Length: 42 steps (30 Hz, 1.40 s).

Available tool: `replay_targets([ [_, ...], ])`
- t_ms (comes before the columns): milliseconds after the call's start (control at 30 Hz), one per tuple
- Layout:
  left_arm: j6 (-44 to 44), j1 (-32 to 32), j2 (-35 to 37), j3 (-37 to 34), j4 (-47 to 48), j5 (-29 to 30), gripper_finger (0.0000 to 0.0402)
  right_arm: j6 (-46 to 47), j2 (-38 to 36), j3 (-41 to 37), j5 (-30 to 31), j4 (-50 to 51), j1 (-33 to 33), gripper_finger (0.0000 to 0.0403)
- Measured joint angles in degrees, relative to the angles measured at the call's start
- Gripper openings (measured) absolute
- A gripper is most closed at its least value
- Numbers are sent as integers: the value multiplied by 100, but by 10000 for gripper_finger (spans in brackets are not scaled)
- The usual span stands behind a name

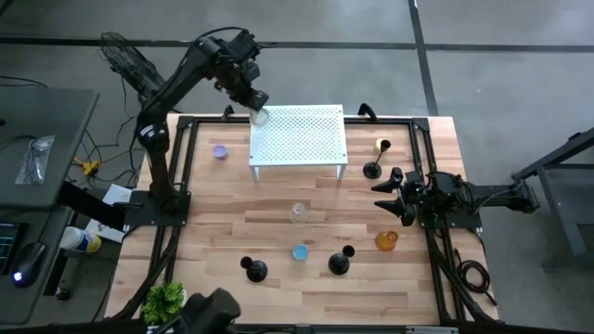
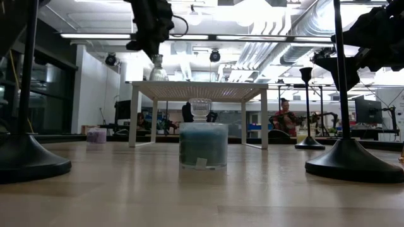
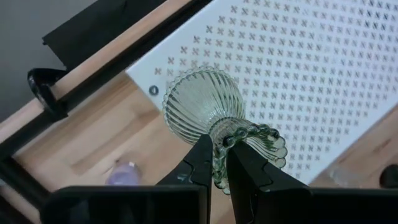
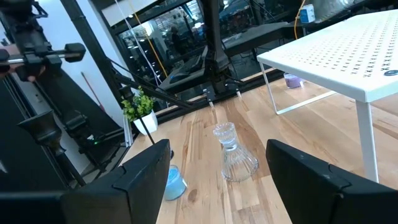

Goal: Pick & Place candle stick holders
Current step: Put the green glass candle holder on the shelf

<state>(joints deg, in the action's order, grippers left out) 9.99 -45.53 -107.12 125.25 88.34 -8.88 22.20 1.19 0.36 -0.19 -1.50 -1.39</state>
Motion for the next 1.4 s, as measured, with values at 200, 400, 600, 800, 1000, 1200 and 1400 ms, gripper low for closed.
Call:
replay_targets([
  [200,517,38,-49,2,-347,-157,19,0,0,-2,-2,2,0,260],
  [400,1119,54,-51,2,-588,-124,19,1,0,-1,-2,0,1,260],
  [600,1450,54,-93,2,-665,-108,19,1,0,0,0,0,1,260],
  [800,1706,99,-93,2,-796,-64,19,0,0,0,0,0,2,260],
  [1000,1728,215,-93,2,-781,-25,19,0,0,-2,0,0,2,260],
  [1200,1738,395,-93,2,-776,32,19,0,0,-2,0,0,1,260],
  [1400,1879,439,-93,2,-748,175,19,0,0,0,0,0,0,260],
])
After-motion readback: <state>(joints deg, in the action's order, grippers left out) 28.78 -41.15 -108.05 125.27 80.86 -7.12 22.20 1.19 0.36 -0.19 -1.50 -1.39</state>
